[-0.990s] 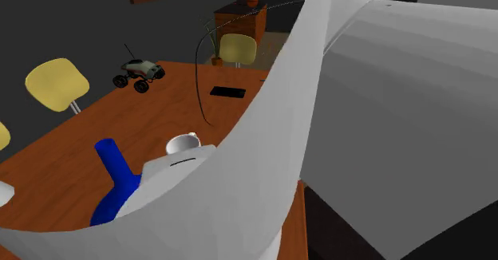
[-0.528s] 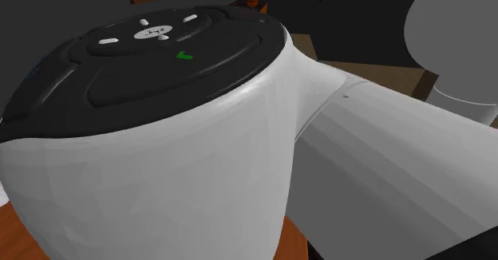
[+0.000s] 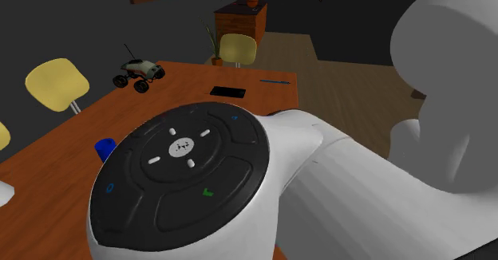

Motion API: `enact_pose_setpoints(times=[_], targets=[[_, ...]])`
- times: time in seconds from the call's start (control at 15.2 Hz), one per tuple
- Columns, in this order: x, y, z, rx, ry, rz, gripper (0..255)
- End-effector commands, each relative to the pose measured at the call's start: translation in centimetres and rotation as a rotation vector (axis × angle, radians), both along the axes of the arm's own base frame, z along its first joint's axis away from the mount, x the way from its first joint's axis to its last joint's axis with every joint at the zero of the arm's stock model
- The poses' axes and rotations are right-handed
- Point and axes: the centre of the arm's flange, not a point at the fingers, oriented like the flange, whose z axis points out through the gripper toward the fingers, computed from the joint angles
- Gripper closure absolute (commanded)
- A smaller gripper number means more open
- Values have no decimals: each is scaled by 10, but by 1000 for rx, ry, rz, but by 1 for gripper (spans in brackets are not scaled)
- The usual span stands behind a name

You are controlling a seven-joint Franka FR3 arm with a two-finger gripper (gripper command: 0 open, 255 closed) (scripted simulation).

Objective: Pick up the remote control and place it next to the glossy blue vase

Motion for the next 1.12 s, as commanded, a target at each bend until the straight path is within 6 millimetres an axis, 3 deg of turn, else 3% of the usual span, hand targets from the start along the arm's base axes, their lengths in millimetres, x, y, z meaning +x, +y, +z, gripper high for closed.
enact_pose_setpoints(times=[0.0, 1.06], targets=[[-1, 1, -10, 1, 0, 0, 255], [-1, 1, -95, 1, 0, 0, 255]])
